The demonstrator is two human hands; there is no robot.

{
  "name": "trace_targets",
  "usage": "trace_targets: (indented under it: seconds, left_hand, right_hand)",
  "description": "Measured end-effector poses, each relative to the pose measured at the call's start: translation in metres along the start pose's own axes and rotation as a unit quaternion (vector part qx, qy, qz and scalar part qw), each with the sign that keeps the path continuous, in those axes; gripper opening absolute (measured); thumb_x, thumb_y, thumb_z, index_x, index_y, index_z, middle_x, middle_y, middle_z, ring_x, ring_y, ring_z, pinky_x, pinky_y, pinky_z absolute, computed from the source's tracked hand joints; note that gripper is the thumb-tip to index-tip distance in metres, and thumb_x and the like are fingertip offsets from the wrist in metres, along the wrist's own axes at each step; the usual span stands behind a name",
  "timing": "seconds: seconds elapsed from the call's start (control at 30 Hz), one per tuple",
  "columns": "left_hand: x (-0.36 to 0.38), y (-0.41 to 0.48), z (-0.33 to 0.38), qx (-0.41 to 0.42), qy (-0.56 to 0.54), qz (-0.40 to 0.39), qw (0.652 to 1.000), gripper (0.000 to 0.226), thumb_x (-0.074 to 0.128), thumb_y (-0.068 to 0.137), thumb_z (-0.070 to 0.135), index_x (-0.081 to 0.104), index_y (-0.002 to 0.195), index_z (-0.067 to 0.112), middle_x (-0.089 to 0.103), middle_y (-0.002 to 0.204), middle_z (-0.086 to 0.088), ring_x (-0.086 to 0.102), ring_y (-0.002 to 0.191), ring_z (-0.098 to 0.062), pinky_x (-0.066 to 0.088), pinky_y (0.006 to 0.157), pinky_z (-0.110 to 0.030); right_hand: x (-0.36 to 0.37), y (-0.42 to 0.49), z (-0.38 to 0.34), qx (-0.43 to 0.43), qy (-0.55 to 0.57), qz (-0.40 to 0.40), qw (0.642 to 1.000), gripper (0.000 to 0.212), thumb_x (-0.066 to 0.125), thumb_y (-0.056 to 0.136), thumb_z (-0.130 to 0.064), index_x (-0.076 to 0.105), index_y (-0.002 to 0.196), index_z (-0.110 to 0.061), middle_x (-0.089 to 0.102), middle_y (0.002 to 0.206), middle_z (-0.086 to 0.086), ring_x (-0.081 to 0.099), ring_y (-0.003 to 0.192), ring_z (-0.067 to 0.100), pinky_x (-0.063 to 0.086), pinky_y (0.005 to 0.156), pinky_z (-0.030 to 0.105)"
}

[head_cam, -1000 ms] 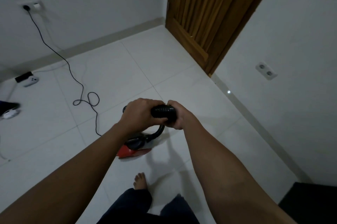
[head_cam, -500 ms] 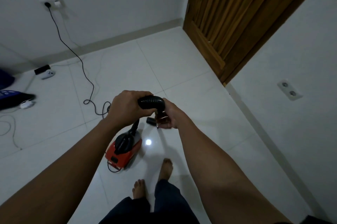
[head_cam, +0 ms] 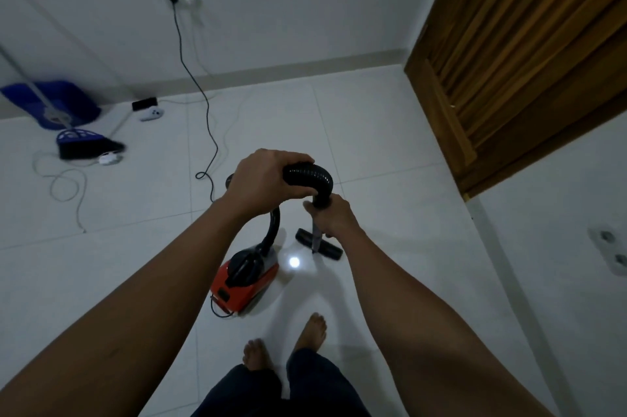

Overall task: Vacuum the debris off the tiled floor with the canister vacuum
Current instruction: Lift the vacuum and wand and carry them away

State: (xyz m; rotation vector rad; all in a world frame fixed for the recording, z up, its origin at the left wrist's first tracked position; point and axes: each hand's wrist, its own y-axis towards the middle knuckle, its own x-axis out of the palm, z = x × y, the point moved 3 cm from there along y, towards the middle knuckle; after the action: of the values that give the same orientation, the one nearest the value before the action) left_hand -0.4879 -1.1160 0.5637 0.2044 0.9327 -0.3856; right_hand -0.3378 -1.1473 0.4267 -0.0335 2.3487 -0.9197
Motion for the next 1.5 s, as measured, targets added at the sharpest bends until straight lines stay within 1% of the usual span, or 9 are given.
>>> trace_targets:
  seconds: [0.13, 0.3, 0.47, 0.57, 0.67, 0.77, 1.27, 1.37, 1.5]
  left_hand:
    - [-0.005, 0.009, -0.008, 0.035, 0.052, -0.007, 0.998, 0.054, 0.078, 0.074, 0.055, 0.065, 0.122, 0.033, 0.072, 0.098, 0.010, 0.063, 0.091, -0.014, 0.048, 0.088, -0.043]
    - [-0.009, 0.009, -0.014, 0.044, 0.076, -0.005, 0.996, 0.053, 0.074, 0.079, 0.055, 0.060, 0.126, 0.035, 0.066, 0.109, 0.009, 0.052, 0.103, -0.016, 0.032, 0.094, -0.039]
    - [-0.015, 0.002, -0.031, 0.057, 0.056, -0.022, 0.997, 0.054, 0.075, 0.079, 0.053, 0.061, 0.127, 0.034, 0.064, 0.112, 0.006, 0.051, 0.103, -0.016, 0.036, 0.092, -0.041]
    - [-0.020, -0.003, -0.041, 0.073, 0.047, -0.025, 0.996, 0.055, 0.074, 0.079, 0.052, 0.060, 0.129, 0.033, 0.064, 0.114, 0.005, 0.051, 0.103, -0.016, 0.040, 0.094, -0.043]
    - [-0.023, -0.008, -0.056, 0.069, -0.010, -0.018, 0.997, 0.061, 0.076, 0.079, 0.051, 0.058, 0.133, 0.029, 0.061, 0.117, 0.002, 0.051, 0.106, -0.016, 0.042, 0.097, -0.041]
    - [-0.031, -0.020, -0.083, 0.065, -0.071, -0.008, 0.995, 0.059, 0.080, 0.079, 0.042, 0.059, 0.130, 0.024, 0.061, 0.112, 0.002, 0.053, 0.104, -0.014, 0.045, 0.095, -0.034]
    - [0.008, -0.039, -0.242, -0.087, -0.246, 0.048, 0.964, 0.020, 0.078, 0.082, 0.025, 0.061, 0.094, 0.028, 0.066, 0.080, 0.013, 0.062, 0.072, -0.003, 0.050, 0.064, -0.024]
    - [0.056, -0.019, -0.277, -0.065, -0.301, 0.071, 0.949, 0.022, 0.076, 0.083, 0.015, 0.065, 0.102, 0.013, 0.071, 0.093, -0.001, 0.067, 0.083, -0.014, 0.057, 0.075, -0.029]
    - [0.126, -0.002, -0.325, -0.060, -0.347, 0.088, 0.932, 0.024, 0.076, 0.084, 0.013, 0.065, 0.105, 0.017, 0.072, 0.099, 0.008, 0.069, 0.093, -0.008, 0.059, 0.087, -0.038]
  right_hand:
    - [0.009, -0.004, -0.003, -0.004, 0.002, 0.055, 0.998, 0.038, 0.054, 0.092, -0.052, 0.061, 0.084, -0.016, 0.066, 0.073, 0.001, 0.061, 0.063, 0.017, 0.041, 0.053, 0.027]
    - [0.027, -0.008, -0.008, 0.003, 0.035, 0.087, 0.996, 0.045, 0.051, 0.090, -0.058, 0.061, 0.078, -0.016, 0.066, 0.073, 0.001, 0.065, 0.068, 0.020, 0.047, 0.058, 0.029]
    - [0.052, -0.020, -0.015, 0.019, 0.048, 0.092, 0.994, 0.043, 0.052, 0.095, -0.053, 0.056, 0.070, -0.018, 0.062, 0.069, 0.000, 0.058, 0.061, 0.014, 0.038, 0.052, 0.025]
    - [0.064, -0.021, -0.019, 0.030, 0.061, 0.101, 0.993, 0.040, 0.054, 0.094, -0.052, 0.057, 0.072, -0.019, 0.064, 0.072, 0.000, 0.061, 0.065, 0.016, 0.046, 0.057, 0.028]
    - [0.075, -0.022, -0.022, 0.045, 0.075, 0.121, 0.989, 0.036, 0.057, 0.091, -0.053, 0.064, 0.085, -0.019, 0.067, 0.079, 0.000, 0.065, 0.072, 0.020, 0.055, 0.068, 0.034]
    - [0.093, -0.029, -0.024, 0.053, 0.092, 0.157, 0.982, 0.035, 0.060, 0.092, -0.051, 0.066, 0.102, -0.017, 0.061, 0.076, -0.006, 0.060, 0.067, 0.013, 0.047, 0.059, 0.028]
    - [0.195, 0.009, -0.008, 0.053, 0.123, 0.222, 0.966, 0.039, 0.066, 0.094, -0.046, 0.062, 0.116, -0.015, 0.062, 0.090, -0.006, 0.064, 0.084, 0.020, 0.049, 0.070, 0.032]
    - [0.216, 0.057, 0.024, 0.042, 0.133, 0.261, 0.955, 0.041, 0.066, 0.093, -0.050, 0.063, 0.114, -0.015, 0.068, 0.090, -0.003, 0.069, 0.083, 0.021, 0.054, 0.067, 0.032]
    - [0.240, 0.106, 0.059, 0.003, 0.126, 0.311, 0.942, 0.042, 0.066, 0.092, -0.052, 0.063, 0.111, -0.015, 0.067, 0.089, -0.003, 0.065, 0.074, 0.013, 0.055, 0.065, 0.032]
